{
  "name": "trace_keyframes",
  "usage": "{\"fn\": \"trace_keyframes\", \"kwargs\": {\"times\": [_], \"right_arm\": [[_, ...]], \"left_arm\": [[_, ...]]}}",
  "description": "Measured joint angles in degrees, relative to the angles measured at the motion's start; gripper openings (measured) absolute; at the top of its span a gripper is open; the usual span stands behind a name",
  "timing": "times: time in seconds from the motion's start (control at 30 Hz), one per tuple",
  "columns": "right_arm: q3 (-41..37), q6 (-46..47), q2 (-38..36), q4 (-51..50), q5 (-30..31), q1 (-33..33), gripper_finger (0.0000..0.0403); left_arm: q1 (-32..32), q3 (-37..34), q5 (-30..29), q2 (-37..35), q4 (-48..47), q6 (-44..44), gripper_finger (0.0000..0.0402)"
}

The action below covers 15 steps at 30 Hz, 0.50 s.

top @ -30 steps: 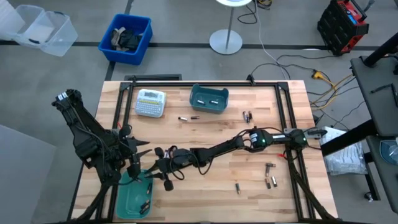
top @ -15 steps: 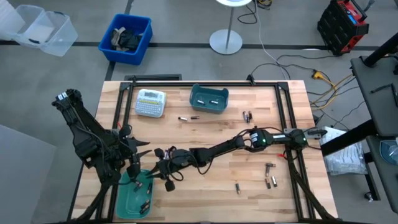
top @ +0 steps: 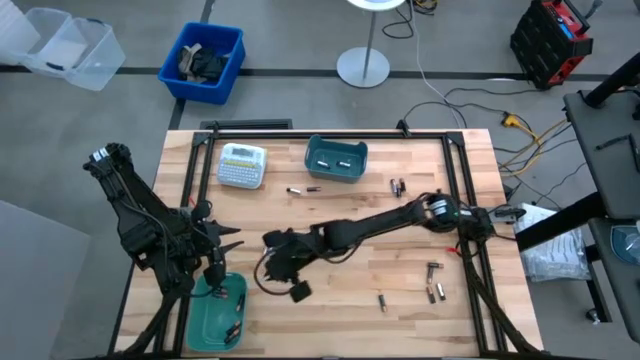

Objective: Sort batteries
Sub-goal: Put the brown battery into the green bin

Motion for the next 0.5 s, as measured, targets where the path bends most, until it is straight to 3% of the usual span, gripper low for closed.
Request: {"fn": "trace_keyframes", "kwargs": {"times": [0.27,0.5], "right_arm": [[-0.09,1.81,-7.55,-26.06,0.08,-0.02,0.0034],[-3.76,6.58,-10.1,-39.01,0.65,-0.02,0.0034]], "left_arm": [[0.15,-0.45,-1.94,0.14,1.13,0.02,0.0115],[0.61,-1.16,-7.07,1.98,8.43,4.99,0.0115]]}}
